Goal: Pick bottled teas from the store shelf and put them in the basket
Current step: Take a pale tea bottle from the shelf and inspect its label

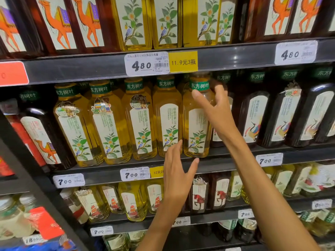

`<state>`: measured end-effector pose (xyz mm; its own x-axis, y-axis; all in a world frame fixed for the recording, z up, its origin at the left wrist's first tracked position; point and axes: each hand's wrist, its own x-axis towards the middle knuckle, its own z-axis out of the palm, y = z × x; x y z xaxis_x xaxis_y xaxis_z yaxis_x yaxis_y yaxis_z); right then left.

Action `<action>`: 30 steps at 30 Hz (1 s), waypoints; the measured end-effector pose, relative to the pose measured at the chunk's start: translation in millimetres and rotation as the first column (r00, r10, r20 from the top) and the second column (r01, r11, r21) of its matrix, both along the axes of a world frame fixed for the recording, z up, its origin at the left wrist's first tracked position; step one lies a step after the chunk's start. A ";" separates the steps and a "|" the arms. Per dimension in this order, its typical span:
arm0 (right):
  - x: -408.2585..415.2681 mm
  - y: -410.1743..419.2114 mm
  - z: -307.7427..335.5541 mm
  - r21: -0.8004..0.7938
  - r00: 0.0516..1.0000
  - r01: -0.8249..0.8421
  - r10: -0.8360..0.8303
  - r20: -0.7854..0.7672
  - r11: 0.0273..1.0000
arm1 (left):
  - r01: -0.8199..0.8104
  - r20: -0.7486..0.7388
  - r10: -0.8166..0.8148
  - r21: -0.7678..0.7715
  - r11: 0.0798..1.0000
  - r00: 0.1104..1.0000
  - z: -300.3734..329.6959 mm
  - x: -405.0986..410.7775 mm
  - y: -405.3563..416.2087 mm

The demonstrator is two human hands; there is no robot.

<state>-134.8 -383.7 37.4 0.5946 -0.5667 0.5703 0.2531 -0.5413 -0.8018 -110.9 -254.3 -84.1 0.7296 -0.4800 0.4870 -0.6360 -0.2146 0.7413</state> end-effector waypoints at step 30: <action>-41.8 29.2 11.3 0.595 0.721 -0.661 0.607 0.334 0.458 | 0.419 -0.671 -0.664 -0.526 0.740 0.329 21.0 -40.3 76.4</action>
<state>-176.6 -354.5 48.7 0.9222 -0.2686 0.2782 0.3729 0.4266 -0.8240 -151.2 -177.9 -63.1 0.4509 -0.8924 0.0168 0.3283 0.1834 0.9266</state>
